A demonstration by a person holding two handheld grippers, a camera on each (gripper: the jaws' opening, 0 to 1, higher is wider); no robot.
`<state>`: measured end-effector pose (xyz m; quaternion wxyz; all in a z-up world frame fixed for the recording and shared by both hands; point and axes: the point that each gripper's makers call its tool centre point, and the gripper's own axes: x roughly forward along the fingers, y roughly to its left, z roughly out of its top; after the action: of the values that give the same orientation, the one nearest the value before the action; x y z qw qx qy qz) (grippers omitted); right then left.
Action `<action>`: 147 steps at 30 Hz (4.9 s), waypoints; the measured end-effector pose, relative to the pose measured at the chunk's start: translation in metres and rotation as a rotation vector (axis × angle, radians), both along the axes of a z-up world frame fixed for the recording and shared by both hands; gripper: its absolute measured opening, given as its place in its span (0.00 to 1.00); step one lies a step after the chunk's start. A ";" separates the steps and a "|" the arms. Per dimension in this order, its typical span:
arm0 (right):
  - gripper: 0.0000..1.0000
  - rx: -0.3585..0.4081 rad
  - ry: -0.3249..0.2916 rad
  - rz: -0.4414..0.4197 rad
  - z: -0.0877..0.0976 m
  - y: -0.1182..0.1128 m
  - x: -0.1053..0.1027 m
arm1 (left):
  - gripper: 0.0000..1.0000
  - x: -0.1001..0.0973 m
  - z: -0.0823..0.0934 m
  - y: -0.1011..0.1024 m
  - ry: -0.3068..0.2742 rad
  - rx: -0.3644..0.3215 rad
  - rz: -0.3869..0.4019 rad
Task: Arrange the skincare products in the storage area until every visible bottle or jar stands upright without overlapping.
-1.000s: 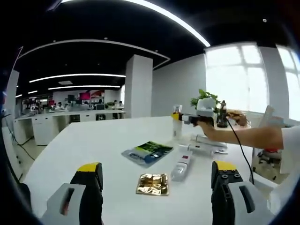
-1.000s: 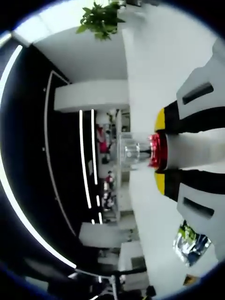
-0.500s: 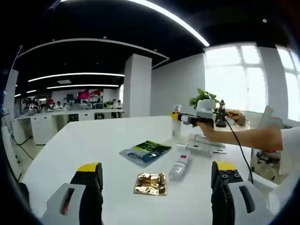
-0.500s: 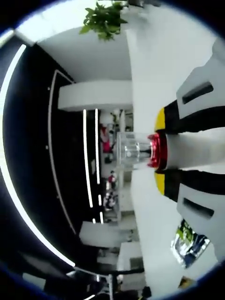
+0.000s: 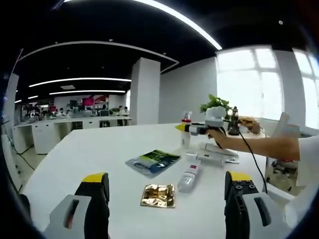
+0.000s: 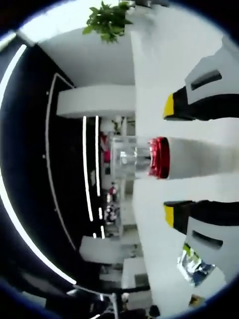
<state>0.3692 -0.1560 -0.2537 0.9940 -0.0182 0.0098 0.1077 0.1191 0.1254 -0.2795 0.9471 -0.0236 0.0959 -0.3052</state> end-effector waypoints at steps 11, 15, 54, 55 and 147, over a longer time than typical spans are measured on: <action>0.43 -0.050 0.154 0.057 -0.033 0.012 -0.008 | 0.99 0.000 -0.001 -0.001 0.002 0.003 -0.002; 0.27 -0.081 0.178 0.006 -0.039 0.004 -0.009 | 0.99 -0.001 -0.001 -0.003 0.004 0.000 -0.008; 0.27 -0.051 0.154 -0.158 -0.033 -0.032 0.028 | 0.98 -0.004 -0.002 0.000 0.012 -0.006 -0.008; 0.27 -0.053 0.154 -0.160 -0.033 -0.032 0.029 | 0.98 -0.004 -0.002 0.000 0.011 -0.006 -0.007; 0.55 -0.281 1.071 0.035 -0.103 -0.061 -0.099 | 1.00 -0.006 0.002 -0.001 0.016 -0.040 -0.017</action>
<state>0.2702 -0.2169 -0.3564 0.8362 -0.0936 0.5278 0.1161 0.1136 0.1248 -0.2778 0.9431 -0.0443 0.0974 -0.3149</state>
